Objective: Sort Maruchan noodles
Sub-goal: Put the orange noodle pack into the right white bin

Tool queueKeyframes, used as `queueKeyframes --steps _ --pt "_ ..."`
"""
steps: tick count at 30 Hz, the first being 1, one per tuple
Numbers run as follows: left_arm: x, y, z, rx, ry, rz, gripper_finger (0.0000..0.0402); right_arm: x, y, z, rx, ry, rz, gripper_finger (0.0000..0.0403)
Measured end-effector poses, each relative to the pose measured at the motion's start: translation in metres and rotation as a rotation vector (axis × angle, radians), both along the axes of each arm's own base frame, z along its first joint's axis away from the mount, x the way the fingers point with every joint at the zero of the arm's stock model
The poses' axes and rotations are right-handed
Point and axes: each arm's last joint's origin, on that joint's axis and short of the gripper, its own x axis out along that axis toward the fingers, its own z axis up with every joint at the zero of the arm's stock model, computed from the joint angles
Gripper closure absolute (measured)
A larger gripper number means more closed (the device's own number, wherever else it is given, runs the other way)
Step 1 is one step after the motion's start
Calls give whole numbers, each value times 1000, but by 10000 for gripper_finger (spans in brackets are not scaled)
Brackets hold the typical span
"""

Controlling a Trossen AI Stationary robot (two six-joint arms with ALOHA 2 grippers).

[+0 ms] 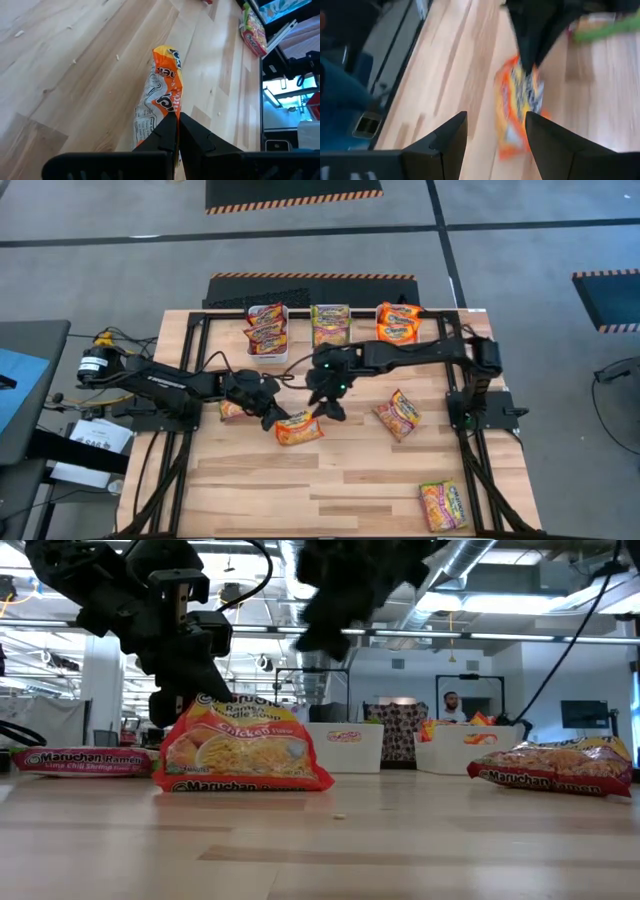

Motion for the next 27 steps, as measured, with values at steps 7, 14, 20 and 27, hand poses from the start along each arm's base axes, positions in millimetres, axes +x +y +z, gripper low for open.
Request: queueKeyframes --steps 7,14,20,27 --pt "0 0 0 5 -3 -7 401 15 -3 -31 -3 41 -22 179" --pt "0 0 0 12 -6 -13 401 21 -10 -46 -12 40 -41 179" --pt "0 0 1 27 -14 -21 401 32 -11 -57 -33 -17 -17 179" --pt "1 0 2 40 -33 -19 401 34 -9 -67 -39 -7 3 179"
